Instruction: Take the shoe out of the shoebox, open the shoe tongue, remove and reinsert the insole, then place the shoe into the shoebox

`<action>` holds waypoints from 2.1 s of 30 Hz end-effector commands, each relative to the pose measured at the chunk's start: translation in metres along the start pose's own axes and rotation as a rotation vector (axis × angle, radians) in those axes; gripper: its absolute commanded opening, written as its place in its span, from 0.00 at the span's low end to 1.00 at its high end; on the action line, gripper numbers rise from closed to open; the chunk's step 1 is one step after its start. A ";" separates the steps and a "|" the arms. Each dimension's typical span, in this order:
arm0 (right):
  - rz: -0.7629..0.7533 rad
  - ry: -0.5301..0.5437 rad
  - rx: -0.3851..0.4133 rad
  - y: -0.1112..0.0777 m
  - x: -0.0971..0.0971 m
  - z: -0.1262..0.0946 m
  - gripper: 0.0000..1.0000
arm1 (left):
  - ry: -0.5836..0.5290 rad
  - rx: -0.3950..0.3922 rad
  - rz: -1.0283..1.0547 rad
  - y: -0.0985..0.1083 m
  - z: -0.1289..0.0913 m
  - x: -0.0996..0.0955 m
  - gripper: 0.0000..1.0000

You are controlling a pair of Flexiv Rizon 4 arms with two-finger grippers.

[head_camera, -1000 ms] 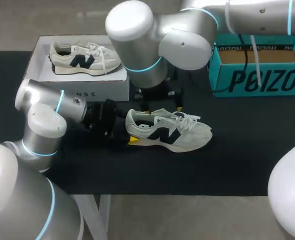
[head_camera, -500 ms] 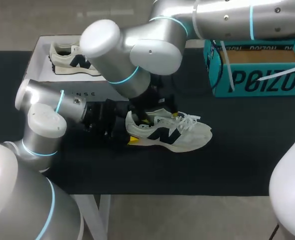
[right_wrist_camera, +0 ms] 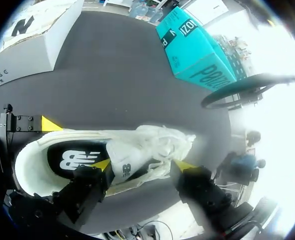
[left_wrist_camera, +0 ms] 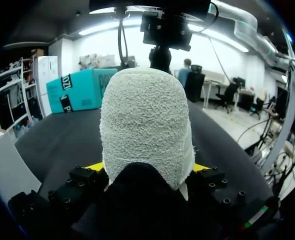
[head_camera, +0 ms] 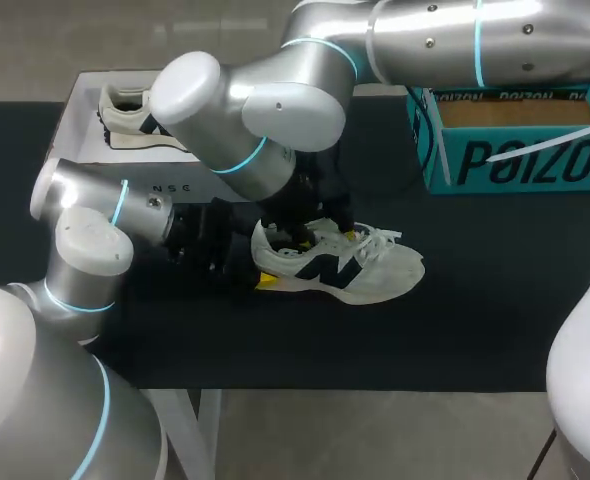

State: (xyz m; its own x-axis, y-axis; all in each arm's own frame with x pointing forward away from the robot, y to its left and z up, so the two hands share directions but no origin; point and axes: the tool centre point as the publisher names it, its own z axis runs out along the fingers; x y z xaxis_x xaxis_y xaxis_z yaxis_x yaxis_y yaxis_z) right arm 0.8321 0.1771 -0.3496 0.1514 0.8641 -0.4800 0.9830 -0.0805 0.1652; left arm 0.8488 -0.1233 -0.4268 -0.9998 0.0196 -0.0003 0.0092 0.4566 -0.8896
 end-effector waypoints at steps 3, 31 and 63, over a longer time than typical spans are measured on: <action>0.009 0.102 0.025 -0.002 -0.028 -0.003 0.00 | -0.001 -0.003 -0.001 0.000 0.001 0.000 0.00; 0.166 0.179 0.176 0.004 -0.107 0.060 0.00 | -0.001 -0.003 -0.001 0.000 0.001 0.000 0.00; -0.991 0.663 -0.057 -0.004 -0.101 -0.037 1.00 | -0.001 -0.003 -0.001 0.000 0.001 0.000 0.00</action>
State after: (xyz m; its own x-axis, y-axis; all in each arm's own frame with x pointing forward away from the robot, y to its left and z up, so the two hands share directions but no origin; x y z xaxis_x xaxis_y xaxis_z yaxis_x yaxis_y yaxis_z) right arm 0.8097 0.1176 -0.2665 -0.2255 0.9636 -0.1437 0.9737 0.2277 -0.0012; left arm 0.8487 -0.1234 -0.4268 -0.9998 0.0191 -0.0001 0.0088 0.4580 -0.8889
